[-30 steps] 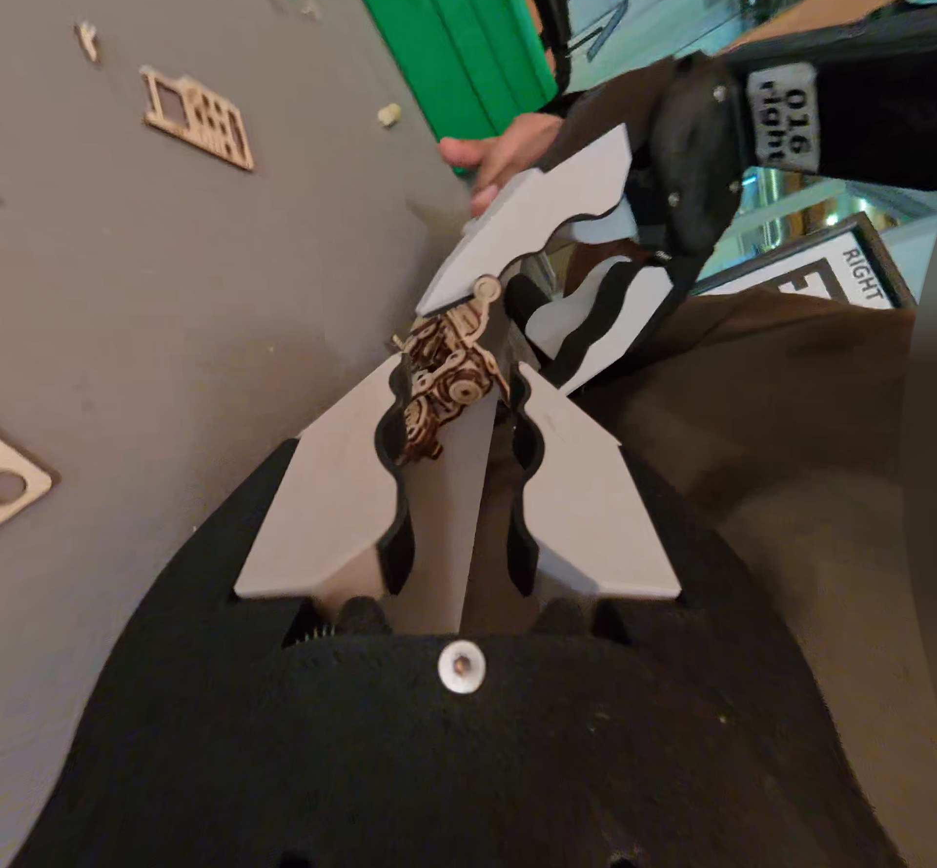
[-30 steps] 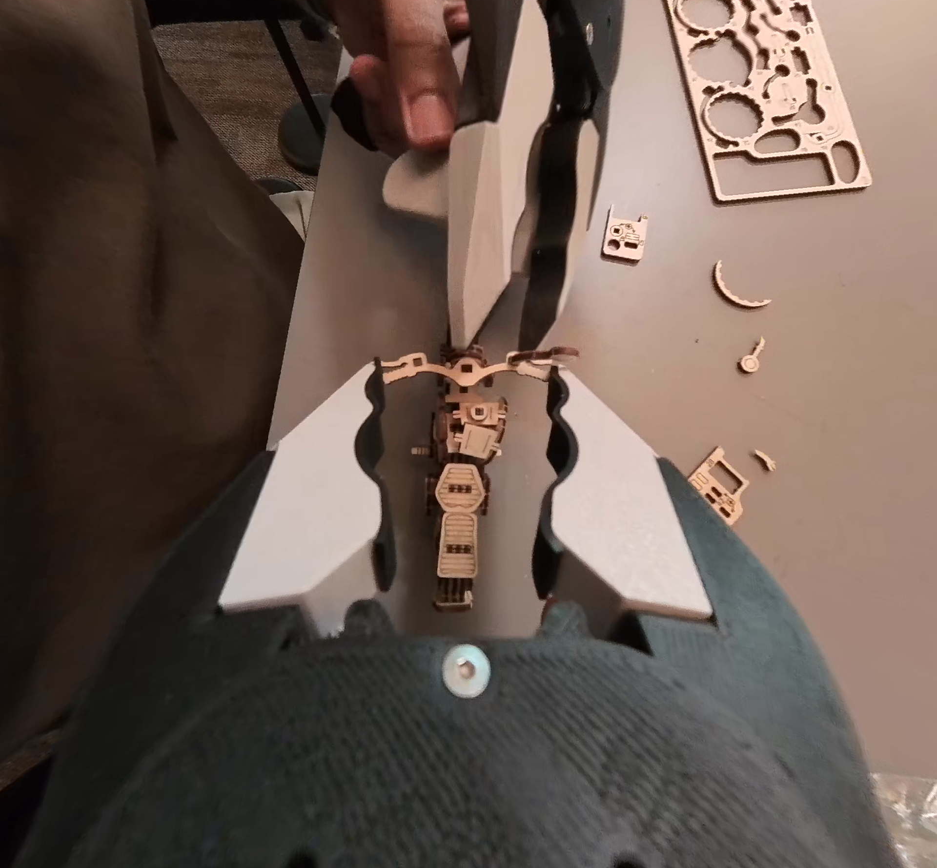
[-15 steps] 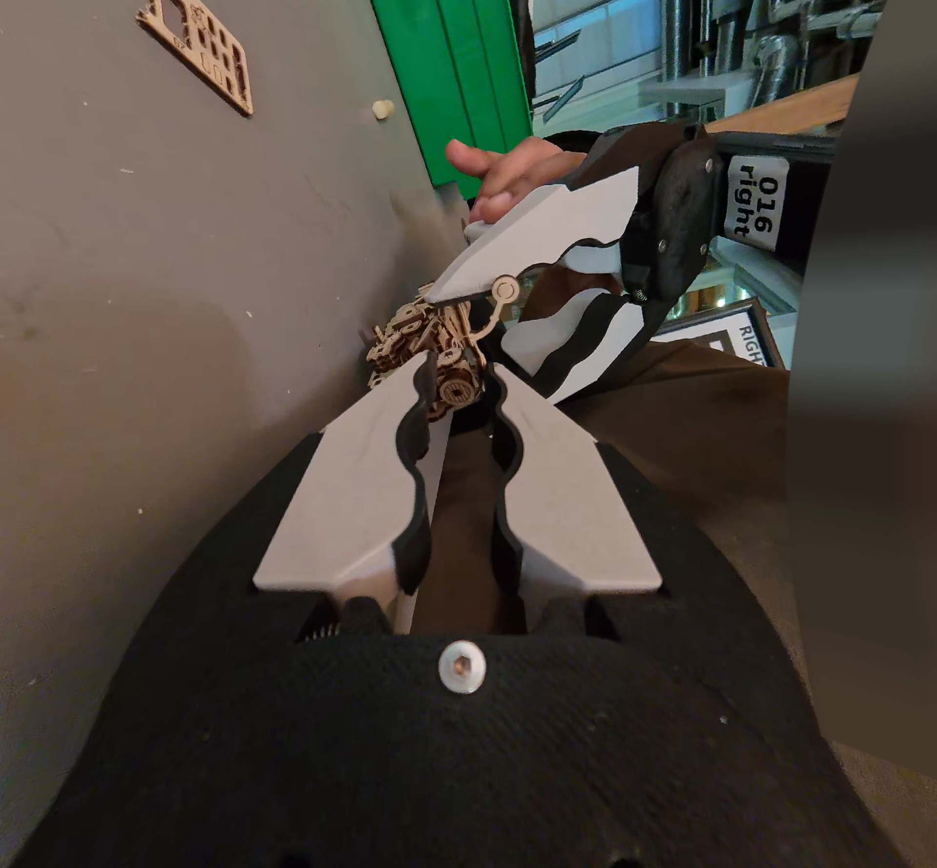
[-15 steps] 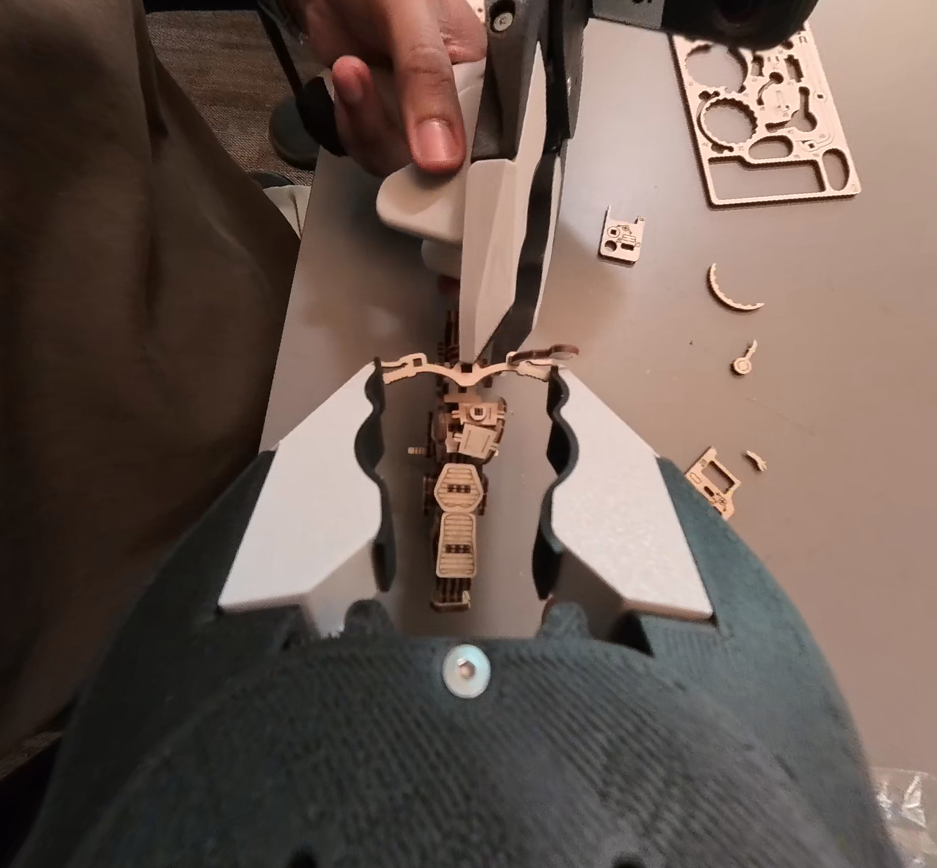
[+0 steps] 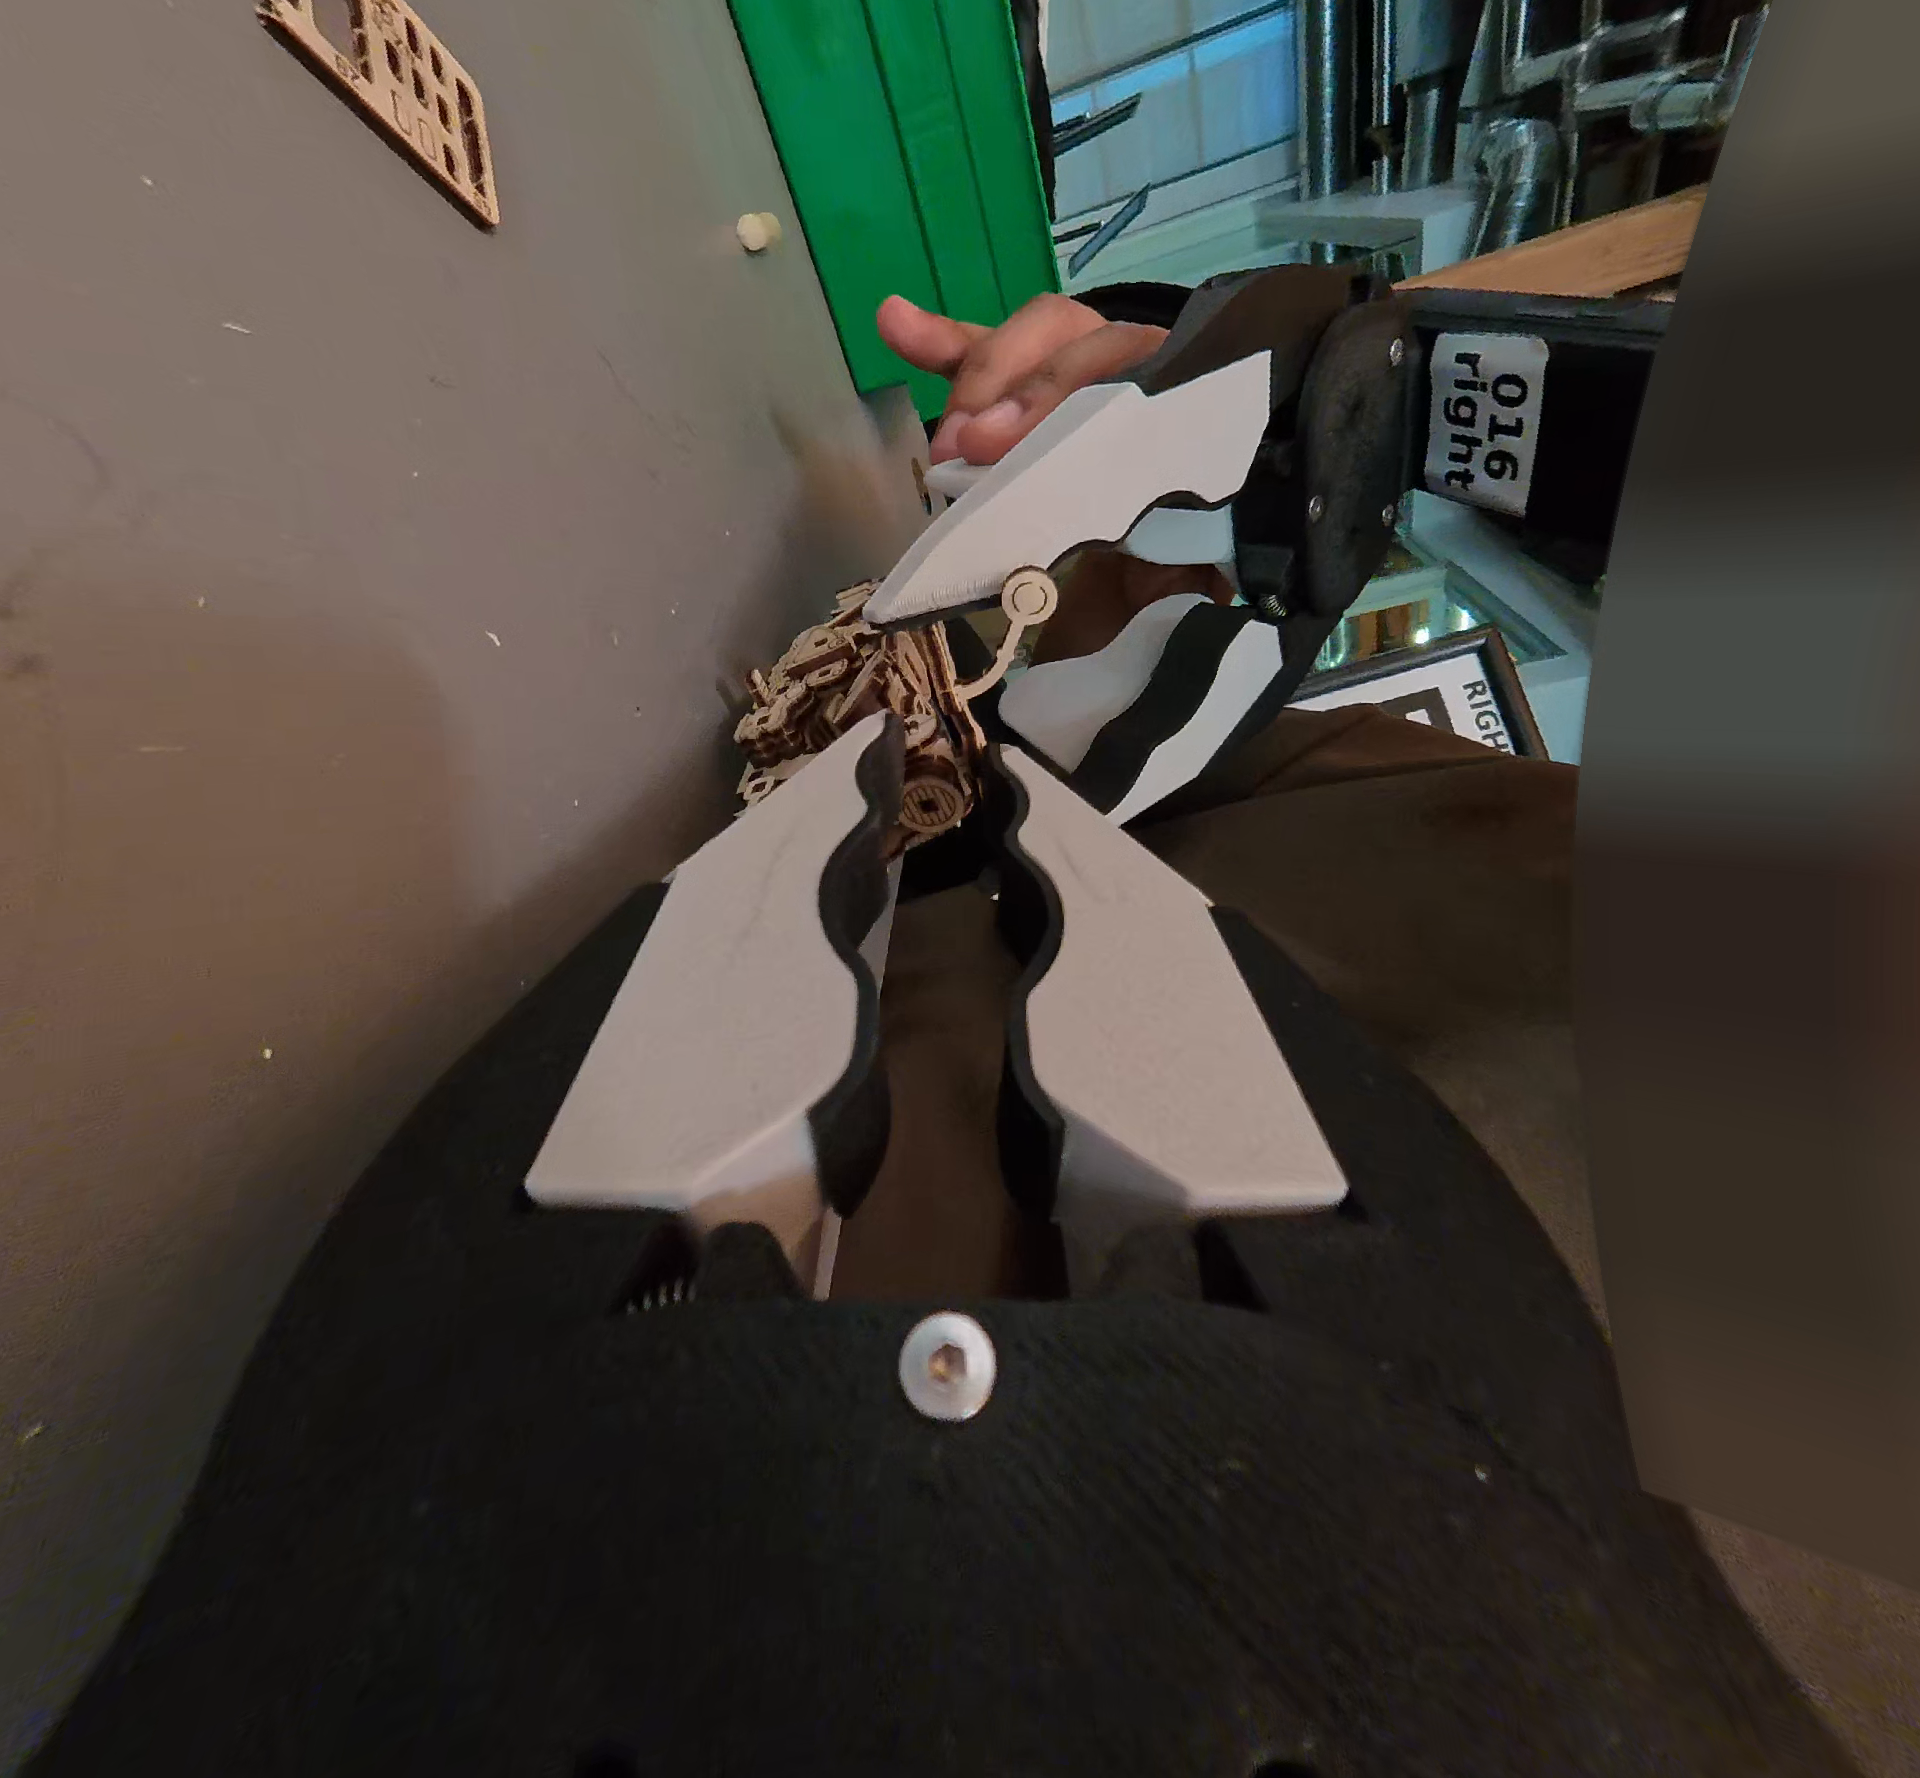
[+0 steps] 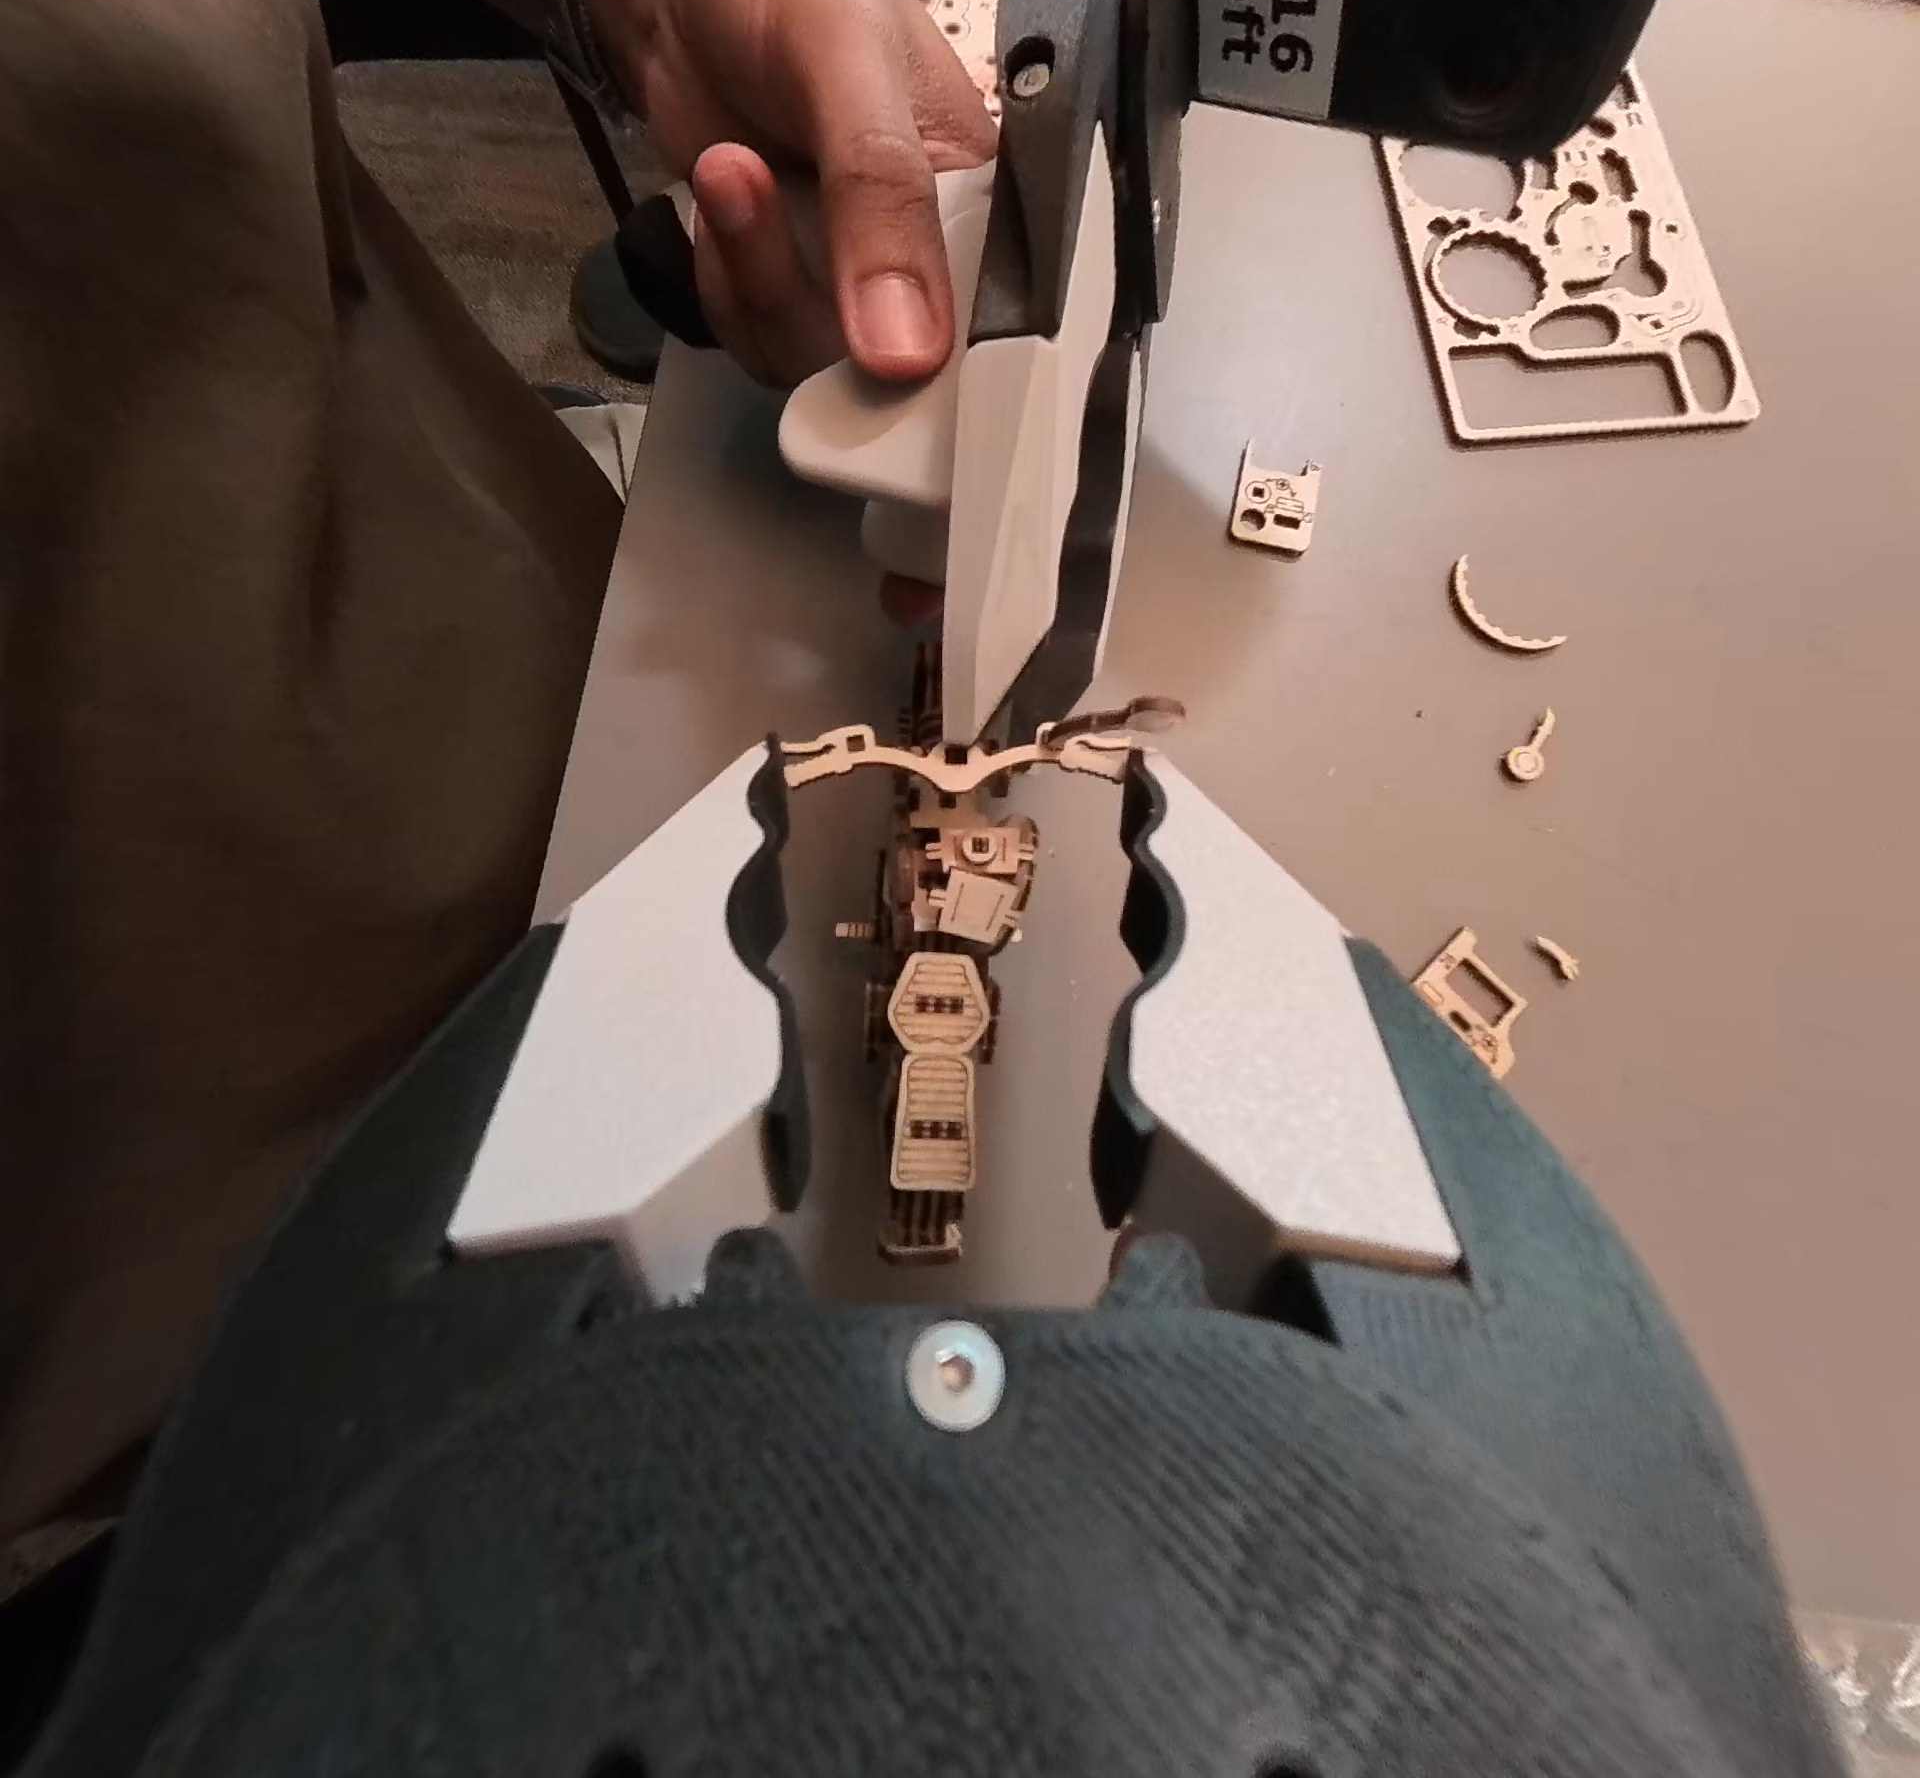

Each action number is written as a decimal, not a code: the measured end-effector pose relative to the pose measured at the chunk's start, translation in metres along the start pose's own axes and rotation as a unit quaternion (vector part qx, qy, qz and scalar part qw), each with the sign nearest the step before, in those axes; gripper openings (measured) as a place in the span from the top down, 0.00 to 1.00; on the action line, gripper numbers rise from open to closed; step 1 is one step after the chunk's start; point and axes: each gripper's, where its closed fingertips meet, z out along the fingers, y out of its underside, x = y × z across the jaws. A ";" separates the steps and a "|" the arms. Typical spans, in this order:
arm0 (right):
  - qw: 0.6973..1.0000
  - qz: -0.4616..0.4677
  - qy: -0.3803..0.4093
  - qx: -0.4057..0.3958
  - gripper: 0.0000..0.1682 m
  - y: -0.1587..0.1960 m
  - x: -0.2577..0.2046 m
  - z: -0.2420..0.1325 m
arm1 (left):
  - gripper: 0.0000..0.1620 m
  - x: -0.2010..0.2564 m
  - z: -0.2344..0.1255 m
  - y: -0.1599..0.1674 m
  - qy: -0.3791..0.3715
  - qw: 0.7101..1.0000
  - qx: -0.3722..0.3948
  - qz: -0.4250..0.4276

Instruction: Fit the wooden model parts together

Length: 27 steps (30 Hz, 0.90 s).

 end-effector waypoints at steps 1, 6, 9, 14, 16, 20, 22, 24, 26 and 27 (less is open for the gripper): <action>1.000 -0.002 -0.001 0.003 0.62 0.000 0.000 0.000 | 0.92 0.000 0.000 0.000 0.000 1.000 0.000 0.001; 0.999 0.007 -0.013 0.030 0.62 -0.002 0.000 0.001 | 0.92 0.002 -0.002 -0.001 0.000 1.000 -0.001 0.015; 0.999 0.011 -0.014 0.037 0.62 -0.002 0.000 0.001 | 0.77 0.010 -0.004 0.002 0.008 0.999 -0.018 0.048; 0.999 0.019 -0.018 0.043 0.62 -0.002 0.001 0.000 | 0.68 -0.004 -0.007 0.015 -0.110 0.967 -0.087 0.211; 0.999 0.021 -0.021 0.044 0.62 -0.002 0.001 0.000 | 0.69 -0.012 -0.007 0.013 -0.154 0.949 -0.088 0.260; 0.998 0.028 -0.024 0.047 0.62 -0.002 0.001 0.000 | 0.75 -0.018 -0.002 0.017 -0.184 0.913 -0.100 0.349; 0.998 0.032 -0.025 0.050 0.62 -0.002 0.001 0.000 | 0.78 -0.025 -0.001 0.017 -0.209 0.891 -0.107 0.388; 0.998 0.034 -0.026 0.052 0.62 -0.002 0.002 0.000 | 0.82 -0.029 0.002 0.018 -0.218 0.879 -0.109 0.409; 0.998 0.035 -0.027 0.054 0.62 -0.002 0.002 0.000 | 0.85 -0.029 0.004 0.018 -0.218 0.878 -0.108 0.413; 0.998 0.035 -0.027 0.054 0.62 -0.002 0.002 0.000 | 0.85 -0.029 0.004 0.017 -0.218 0.877 -0.105 0.414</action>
